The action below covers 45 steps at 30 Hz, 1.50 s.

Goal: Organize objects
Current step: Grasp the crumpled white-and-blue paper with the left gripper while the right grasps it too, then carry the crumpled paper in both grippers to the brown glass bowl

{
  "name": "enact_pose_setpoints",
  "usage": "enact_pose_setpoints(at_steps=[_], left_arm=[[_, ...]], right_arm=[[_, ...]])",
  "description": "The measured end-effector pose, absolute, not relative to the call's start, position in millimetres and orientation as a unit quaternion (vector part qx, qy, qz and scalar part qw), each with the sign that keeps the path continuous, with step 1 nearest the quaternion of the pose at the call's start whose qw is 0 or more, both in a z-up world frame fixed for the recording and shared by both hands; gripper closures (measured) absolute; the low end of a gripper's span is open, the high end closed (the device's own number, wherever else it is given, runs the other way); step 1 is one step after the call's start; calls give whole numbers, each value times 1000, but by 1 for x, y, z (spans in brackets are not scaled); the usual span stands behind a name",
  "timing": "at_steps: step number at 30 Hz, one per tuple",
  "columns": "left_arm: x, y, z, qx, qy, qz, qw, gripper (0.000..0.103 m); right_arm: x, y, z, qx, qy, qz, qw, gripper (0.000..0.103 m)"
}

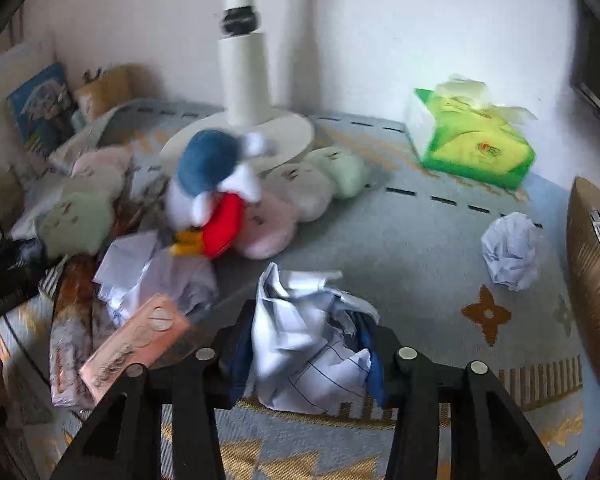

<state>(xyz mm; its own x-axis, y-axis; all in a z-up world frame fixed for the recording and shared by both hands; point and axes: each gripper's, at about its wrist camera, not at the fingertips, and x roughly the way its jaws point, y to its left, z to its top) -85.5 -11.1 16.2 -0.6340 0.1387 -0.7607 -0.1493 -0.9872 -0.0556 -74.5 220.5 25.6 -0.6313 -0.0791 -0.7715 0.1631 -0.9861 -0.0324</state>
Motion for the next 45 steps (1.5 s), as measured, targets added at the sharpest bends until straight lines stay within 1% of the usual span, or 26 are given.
enact_pose_setpoints(at_steps=[4, 12, 18, 29, 39, 45], left_arm=[[-79, -16, 19, -415, 2, 907, 77, 68], [-67, -22, 31, -414, -4, 908, 67, 67], [-57, -26, 54, -395, -25, 917, 52, 67], [-33, -13, 101, -347, 8, 937, 49, 67], [-17, 11, 134, -317, 20, 946, 67, 67], [-8, 27, 152, -302, 19, 950, 82, 67]], right_arm=[[-65, 223, 29, 423, 6, -902, 88, 58], [-48, 229, 49, 408, -4, -909, 89, 58], [-35, 233, 65, 396, -7, -913, 96, 57], [-7, 236, 105, 356, -22, -928, 112, 57], [17, 249, 135, 322, -33, -940, 109, 57], [29, 266, 149, 302, -56, -945, 110, 57]])
